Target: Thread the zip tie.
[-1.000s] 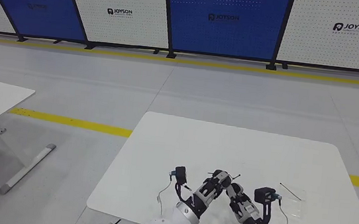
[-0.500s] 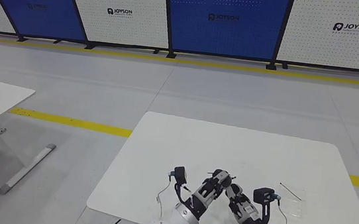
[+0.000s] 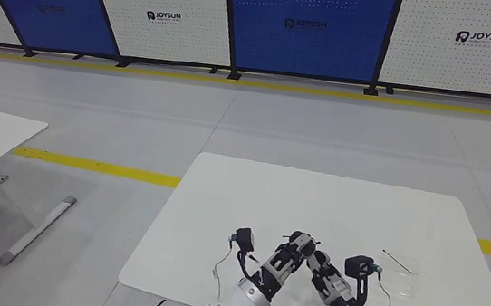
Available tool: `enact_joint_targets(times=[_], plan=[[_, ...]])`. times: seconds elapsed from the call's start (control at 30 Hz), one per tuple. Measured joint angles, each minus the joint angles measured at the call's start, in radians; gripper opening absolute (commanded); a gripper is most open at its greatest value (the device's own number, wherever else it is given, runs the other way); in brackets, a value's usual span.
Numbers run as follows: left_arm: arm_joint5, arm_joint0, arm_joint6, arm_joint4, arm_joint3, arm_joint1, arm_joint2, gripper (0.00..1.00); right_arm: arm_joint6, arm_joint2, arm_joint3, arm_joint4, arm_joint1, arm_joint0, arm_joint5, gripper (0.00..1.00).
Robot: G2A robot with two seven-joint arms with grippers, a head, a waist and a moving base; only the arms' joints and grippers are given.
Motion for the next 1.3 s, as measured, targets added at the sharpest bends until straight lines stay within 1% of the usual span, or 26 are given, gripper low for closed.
enact_joint_targets(times=[0.03,0.07,0.13,0.2,0.27,0.37,0.53,0.67,0.7,0.77,0.83,1.2,1.3], plan=[[0.006,0.0,0.004,0.001,0.002,0.0,-0.001,0.0,0.001,0.0,0.001,0.003,0.0,0.001,-0.002,0.5],[0.017,-0.001,0.012,0.002,0.004,0.0,-0.004,0.0,0.002,0.0,0.001,0.008,0.0,0.002,-0.004,1.0],[0.051,-0.006,0.042,0.003,0.012,-0.002,-0.01,0.0,0.008,0.004,0.0,0.024,0.0,0.002,-0.009,1.0],[0.075,-0.013,0.064,-0.017,0.021,-0.005,-0.015,0.0,0.008,0.016,-0.004,0.047,0.001,-0.001,-0.015,1.0],[0.087,-0.019,0.071,-0.045,0.031,-0.007,-0.023,0.0,0.0,0.032,-0.013,0.075,0.003,-0.009,-0.02,1.0],[0.087,-0.022,0.084,-0.064,0.044,-0.007,-0.04,0.0,-0.024,0.072,-0.044,0.119,0.011,-0.037,-0.02,1.0],[0.086,-0.007,0.104,-0.064,0.055,-0.003,-0.077,0.0,-0.057,0.16,-0.101,0.17,0.028,-0.099,-0.02,1.0],[0.095,0.019,0.128,-0.048,0.06,0.002,-0.109,0.0,-0.108,0.22,-0.14,0.245,0.037,-0.147,-0.02,1.0],[0.103,0.027,0.141,-0.027,0.065,0.004,-0.12,0.0,-0.126,0.236,-0.151,0.276,0.039,-0.159,-0.02,1.0],[0.124,0.036,0.15,0.011,0.071,0.006,-0.126,0.0,-0.141,0.255,-0.167,0.323,0.044,-0.173,-0.02,1.0],[0.132,0.038,0.149,0.02,0.069,0.007,-0.126,0.0,-0.14,0.259,-0.173,0.347,0.045,-0.177,-0.02,1.0],[0.131,0.038,0.148,0.018,0.069,0.007,-0.125,0.0,-0.139,0.258,-0.172,0.342,0.045,-0.176,-0.02,1.0],[0.132,0.035,0.141,0.01,0.075,0.007,-0.133,0.0,-0.139,0.259,-0.172,0.344,0.045,-0.176,-0.017,1.0]])
